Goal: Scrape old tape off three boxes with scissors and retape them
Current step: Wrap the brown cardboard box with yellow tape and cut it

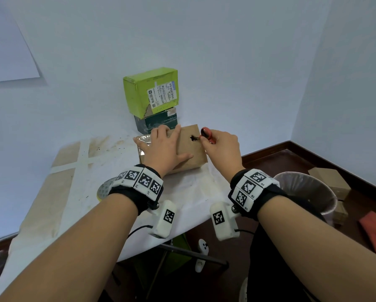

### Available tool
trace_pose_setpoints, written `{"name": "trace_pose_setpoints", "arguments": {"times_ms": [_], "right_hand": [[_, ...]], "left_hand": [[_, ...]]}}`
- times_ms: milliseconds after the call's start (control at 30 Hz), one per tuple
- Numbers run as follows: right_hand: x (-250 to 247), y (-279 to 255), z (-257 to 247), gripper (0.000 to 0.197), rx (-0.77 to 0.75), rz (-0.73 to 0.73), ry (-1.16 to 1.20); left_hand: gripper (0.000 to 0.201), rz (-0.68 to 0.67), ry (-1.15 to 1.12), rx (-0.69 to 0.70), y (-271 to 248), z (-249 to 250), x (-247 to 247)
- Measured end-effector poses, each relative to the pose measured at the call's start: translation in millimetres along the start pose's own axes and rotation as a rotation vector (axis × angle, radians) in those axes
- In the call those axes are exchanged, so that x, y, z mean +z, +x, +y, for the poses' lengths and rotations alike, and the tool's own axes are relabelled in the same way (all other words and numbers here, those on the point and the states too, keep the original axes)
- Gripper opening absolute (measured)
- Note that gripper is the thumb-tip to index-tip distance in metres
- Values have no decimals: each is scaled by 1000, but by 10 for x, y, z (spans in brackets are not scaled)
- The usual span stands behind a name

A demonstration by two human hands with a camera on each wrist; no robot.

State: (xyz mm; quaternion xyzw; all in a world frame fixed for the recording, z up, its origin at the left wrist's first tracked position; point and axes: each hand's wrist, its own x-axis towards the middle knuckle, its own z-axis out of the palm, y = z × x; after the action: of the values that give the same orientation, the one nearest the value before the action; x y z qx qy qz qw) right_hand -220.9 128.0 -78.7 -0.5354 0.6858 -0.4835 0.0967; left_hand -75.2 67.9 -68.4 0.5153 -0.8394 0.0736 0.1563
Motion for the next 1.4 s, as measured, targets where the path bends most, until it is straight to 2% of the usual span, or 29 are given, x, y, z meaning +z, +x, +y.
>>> {"name": "trace_pose_setpoints", "arguments": {"times_ms": [233, 333, 467, 667, 1067, 1267, 1400], "right_hand": [[23, 31, 52, 15, 141, -35, 241], [29, -5, 36, 14, 287, -8, 544], [38, -48, 52, 4, 514, -54, 1000], [70, -54, 120, 7, 606, -91, 1236], [15, -65, 186, 10, 530, -161, 1227], [-91, -23, 150, 7, 421, -158, 986], [-182, 26, 160, 13, 376, -83, 832]], "left_hand": [[87, -13, -2, -11, -6, 18, -19], [86, -9, 6, -12, 0, 16, -23], [86, -5, 4, -9, 2, 14, -18], [86, -2, 10, -11, -5, 21, -21], [86, -7, 10, -9, 1, 18, -26], [87, -17, 9, -14, 16, 10, -25], [87, -33, 16, -12, 44, 2, -23]]}}
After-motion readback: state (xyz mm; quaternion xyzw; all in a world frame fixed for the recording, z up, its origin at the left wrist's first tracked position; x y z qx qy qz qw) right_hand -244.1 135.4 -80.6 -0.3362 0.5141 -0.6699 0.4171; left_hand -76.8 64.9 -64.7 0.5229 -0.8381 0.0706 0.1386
